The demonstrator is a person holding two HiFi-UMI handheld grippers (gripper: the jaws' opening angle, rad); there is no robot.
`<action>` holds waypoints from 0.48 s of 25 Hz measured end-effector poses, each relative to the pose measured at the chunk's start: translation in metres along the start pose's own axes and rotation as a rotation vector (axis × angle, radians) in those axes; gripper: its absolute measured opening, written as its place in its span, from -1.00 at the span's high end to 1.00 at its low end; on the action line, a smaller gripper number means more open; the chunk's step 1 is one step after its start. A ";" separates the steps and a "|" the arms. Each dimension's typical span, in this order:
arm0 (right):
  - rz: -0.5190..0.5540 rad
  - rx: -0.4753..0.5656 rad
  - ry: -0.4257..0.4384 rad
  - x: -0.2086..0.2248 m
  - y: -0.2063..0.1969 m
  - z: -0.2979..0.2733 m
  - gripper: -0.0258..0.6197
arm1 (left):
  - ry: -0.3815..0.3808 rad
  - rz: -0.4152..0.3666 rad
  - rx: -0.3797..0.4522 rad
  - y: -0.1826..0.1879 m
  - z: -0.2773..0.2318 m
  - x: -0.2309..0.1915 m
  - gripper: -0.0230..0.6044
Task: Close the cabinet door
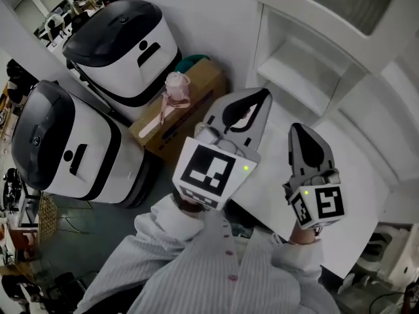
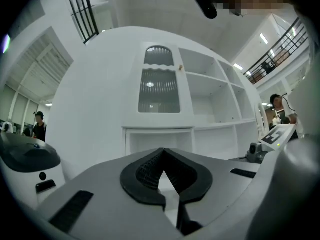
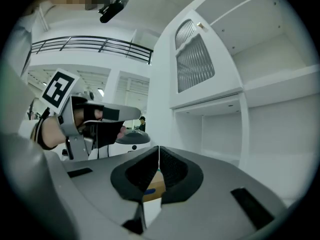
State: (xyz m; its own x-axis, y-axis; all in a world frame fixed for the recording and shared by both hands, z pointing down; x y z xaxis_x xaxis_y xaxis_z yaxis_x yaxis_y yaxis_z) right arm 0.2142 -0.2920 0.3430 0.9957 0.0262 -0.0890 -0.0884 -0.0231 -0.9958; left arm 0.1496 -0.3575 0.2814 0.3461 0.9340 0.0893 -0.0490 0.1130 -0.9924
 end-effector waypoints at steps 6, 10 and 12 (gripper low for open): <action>0.017 0.001 -0.021 -0.032 -0.006 -0.002 0.88 | -0.012 0.015 0.017 -0.026 0.028 -0.003 0.90; 0.024 -0.005 -0.033 -0.046 -0.005 0.003 0.88 | -0.045 0.030 -0.005 -0.041 0.040 0.002 0.90; 0.024 -0.006 -0.038 -0.048 -0.006 0.004 0.88 | -0.067 0.029 -0.025 -0.049 0.042 0.006 0.90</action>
State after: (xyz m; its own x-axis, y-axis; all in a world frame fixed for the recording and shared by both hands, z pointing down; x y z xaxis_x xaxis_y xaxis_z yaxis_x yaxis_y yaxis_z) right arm 0.1673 -0.2890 0.3535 0.9915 0.0633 -0.1134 -0.1117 -0.0298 -0.9933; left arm 0.1148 -0.3431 0.3346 0.2810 0.9575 0.0653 -0.0347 0.0781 -0.9963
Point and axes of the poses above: the fingertips, and each gripper's own axes: z backward along the fingers, x to its right, y out of its top, the point moved 2 cm from there along z, backward along the fingers, and after that the axes turned 1 degree about -y, right-handed, at the moved point
